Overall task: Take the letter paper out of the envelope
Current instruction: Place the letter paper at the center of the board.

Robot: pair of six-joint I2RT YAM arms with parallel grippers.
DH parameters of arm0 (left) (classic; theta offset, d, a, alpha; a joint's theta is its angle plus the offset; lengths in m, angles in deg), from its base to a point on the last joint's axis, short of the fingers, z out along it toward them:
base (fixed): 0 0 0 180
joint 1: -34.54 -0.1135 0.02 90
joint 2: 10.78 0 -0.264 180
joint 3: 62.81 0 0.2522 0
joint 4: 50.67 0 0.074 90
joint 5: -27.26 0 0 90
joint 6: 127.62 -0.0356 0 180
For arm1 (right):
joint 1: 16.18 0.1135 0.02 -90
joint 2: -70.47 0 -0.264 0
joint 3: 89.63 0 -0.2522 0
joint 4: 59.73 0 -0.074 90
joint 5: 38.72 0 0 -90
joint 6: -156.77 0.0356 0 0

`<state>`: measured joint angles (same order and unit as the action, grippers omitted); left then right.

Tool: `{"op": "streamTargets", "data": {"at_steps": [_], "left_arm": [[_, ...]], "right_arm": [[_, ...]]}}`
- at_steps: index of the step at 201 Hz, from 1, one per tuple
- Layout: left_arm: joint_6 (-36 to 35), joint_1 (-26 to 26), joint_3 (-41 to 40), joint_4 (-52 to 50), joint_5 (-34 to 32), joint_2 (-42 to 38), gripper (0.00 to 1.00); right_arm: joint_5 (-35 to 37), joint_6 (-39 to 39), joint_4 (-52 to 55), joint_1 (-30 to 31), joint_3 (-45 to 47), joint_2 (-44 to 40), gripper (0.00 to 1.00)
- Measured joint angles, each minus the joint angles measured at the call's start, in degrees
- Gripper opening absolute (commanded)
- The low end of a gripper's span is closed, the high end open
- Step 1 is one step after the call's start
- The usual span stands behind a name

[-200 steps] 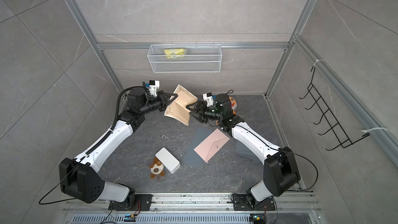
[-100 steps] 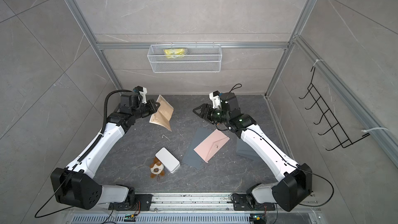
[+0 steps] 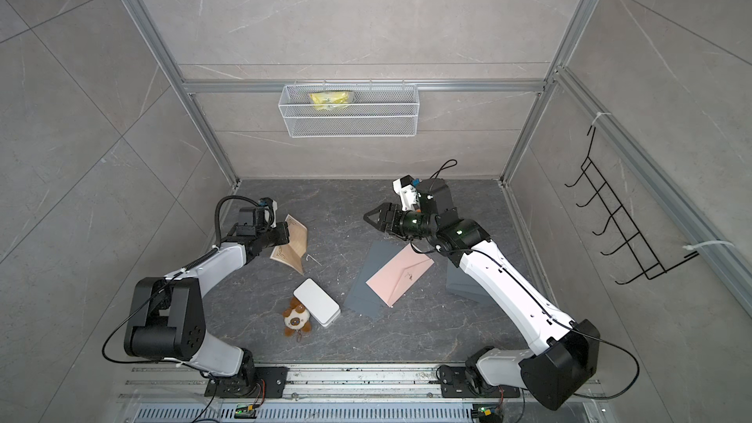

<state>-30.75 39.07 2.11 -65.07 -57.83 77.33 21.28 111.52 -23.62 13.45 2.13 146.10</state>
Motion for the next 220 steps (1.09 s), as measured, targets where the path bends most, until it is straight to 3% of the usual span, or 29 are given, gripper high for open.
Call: {"op": "streamTargets", "data": {"at_steps": [46, 100, 136, 165, 220], "left_arm": [[-8.33, -0.07, -1.03, 0.66, -3.78, 1.49, 0.0], [-13.42, -0.22, -1.27, -1.18, -10.01, 5.31, 0.0], [-13.33, -0.57, -0.98, -2.91, -14.47, 6.75, 0.13], [-12.74, -0.87, -0.66, -5.38, -17.29, 9.11, 0.33], [-12.2, -1.05, -0.61, -7.06, -20.9, 9.01, 0.48]], "right_arm": [[-0.02, 0.0, 0.15, 0.0, 0.02, 0.0, 0.62], [-0.24, 0.0, 0.15, 0.0, 0.02, 0.15, 0.63], [-0.52, 0.0, 0.13, 0.0, 0.02, 0.68, 0.64], [-0.87, 0.0, 0.13, 0.0, 0.02, 0.79, 0.65], [-1.07, 0.0, 0.13, 0.0, 0.02, 0.79, 0.65]]}}
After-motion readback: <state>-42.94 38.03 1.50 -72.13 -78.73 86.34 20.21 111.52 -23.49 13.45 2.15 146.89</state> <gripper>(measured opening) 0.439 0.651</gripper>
